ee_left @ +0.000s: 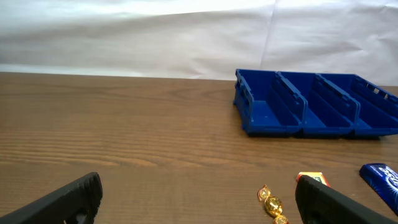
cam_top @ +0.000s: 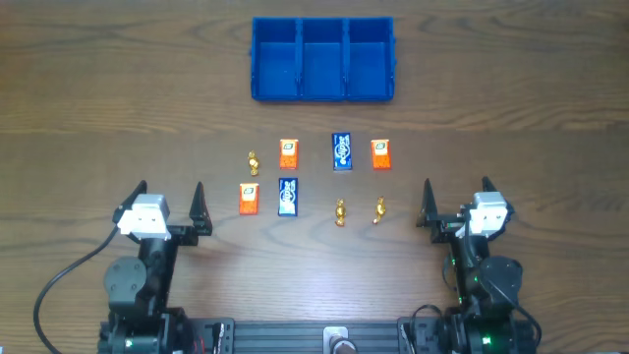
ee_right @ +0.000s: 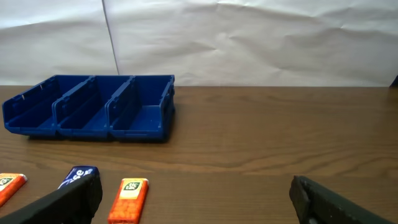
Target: Sort Candies Into Trays
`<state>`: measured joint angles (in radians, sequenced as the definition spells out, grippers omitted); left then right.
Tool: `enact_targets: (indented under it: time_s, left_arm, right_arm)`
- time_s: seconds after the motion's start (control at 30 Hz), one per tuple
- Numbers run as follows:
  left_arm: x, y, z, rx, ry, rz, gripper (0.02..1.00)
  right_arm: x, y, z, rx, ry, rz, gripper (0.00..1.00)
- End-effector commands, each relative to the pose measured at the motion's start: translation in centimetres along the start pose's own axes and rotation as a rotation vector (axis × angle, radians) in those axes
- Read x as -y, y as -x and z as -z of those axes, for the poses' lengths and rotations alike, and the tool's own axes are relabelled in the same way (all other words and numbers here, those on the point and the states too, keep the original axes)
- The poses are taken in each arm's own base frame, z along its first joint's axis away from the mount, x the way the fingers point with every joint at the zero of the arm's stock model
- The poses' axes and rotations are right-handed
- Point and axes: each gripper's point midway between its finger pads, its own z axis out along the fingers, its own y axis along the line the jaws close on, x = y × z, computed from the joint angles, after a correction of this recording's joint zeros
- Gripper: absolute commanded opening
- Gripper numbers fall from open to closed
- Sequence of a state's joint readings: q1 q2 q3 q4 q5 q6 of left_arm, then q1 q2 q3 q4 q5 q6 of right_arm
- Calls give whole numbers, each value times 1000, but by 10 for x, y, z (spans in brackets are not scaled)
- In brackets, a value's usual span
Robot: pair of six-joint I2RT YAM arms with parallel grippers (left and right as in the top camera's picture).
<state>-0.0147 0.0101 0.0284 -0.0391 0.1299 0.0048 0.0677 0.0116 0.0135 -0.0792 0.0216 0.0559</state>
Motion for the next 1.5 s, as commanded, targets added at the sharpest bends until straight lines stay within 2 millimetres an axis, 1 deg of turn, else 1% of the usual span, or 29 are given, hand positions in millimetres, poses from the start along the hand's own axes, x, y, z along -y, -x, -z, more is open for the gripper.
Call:
enact_targets:
  time_s: [0.03, 1.2, 1.23, 1.3, 1.33, 1.37, 1.4, 1.43, 1.47, 1.5]
  left_arm:
    - [1, -16, -1, -43, -14, -7, 998]
    - [1, -16, -2, -44, -13, -6, 998]
    - [2, -16, -2, -44, -16, -2, 996]
    - [3, -16, -1, -44, -22, 101, 998]
    - [5, -13, -1, -46, -26, 153, 998]
    - [16, -4, 3, -83, -78, 174, 1000]
    - [21, 3, 6, -113, -98, 181, 998]
    - [35, 20, 10, -194, -156, 201, 1000]
    - [42, 27, 10, -258, -185, 211, 1000]
    - [50, 32, 9, -371, -205, 239, 1000]
  right_arm:
    - [2, -1, 0, 2, -6, 12, 998]
    - [2, -1, 0, 2, -6, 12, 998]
    - [2, -1, 0, 2, -6, 12, 998]
    - [2, -1, 0, 2, -6, 12, 998]
    - [2, -1, 0, 2, -6, 12, 998]
    - [2, -1, 0, 2, -6, 12, 998]
    - [2, -1, 0, 2, -6, 12, 998]
    - [2, -1, 0, 2, -6, 12, 998]
    - [2, -1, 0, 2, -6, 12, 998]
    - [2, -1, 0, 2, -6, 12, 998]
